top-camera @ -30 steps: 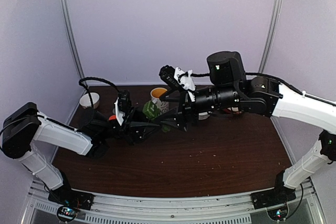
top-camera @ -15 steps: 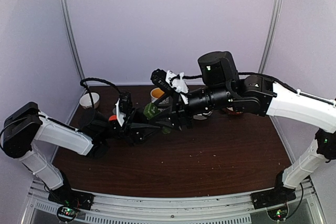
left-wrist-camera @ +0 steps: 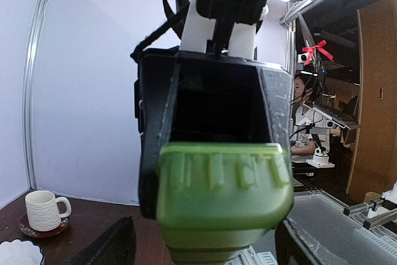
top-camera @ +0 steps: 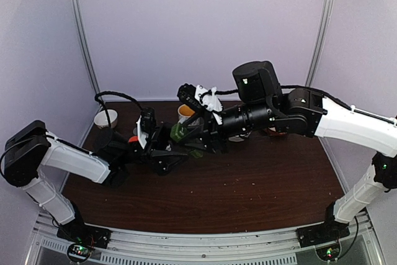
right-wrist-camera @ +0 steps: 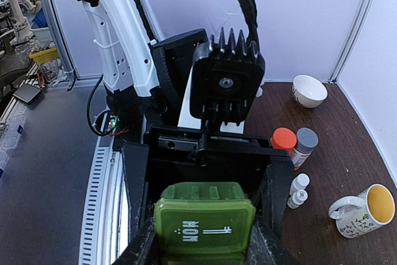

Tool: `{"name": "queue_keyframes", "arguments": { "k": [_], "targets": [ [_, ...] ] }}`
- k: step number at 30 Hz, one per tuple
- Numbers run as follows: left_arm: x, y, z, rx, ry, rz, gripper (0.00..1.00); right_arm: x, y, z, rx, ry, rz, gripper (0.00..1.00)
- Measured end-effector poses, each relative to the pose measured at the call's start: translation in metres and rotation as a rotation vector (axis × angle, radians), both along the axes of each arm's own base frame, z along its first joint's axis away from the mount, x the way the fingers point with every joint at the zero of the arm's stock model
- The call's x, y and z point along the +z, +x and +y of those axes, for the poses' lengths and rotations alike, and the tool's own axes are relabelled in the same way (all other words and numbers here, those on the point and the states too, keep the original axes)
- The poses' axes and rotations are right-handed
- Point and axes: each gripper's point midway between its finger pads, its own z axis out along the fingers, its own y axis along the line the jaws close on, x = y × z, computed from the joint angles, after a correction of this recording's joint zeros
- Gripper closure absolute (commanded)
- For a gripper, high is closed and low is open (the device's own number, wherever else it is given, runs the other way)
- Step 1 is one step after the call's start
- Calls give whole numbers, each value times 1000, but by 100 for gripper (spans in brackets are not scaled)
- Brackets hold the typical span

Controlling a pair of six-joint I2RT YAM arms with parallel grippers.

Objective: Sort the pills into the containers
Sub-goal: Pass from the left arm to the right, then place the pill container at the center of the board.

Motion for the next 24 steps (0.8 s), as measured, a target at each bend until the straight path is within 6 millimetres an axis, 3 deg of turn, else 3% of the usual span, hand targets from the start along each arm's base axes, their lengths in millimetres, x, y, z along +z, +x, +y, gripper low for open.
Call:
{"name": "queue_keyframes", "arguments": {
  "k": [2,5,11,14,19,24],
  "targets": [
    [-1,2,1,9,1,-1,4,0,3,-1,-12,-2,-9,63],
    [-12,9,10,41,23,16,2,2,9,-7,-39,-3,-27,63],
    [-35,32,49,171,66,60,2,-5,23,-33,-116,-34,-55,63],
    [-36,38,66,231,72,54,2,-25,32,-43,-167,-91,-47,63],
    [-29,38,78,310,102,19,2,-68,48,-48,-250,-225,-15,66],
    [-29,42,87,405,158,-12,2,-131,65,-47,-330,-398,41,65]
  ]
}}
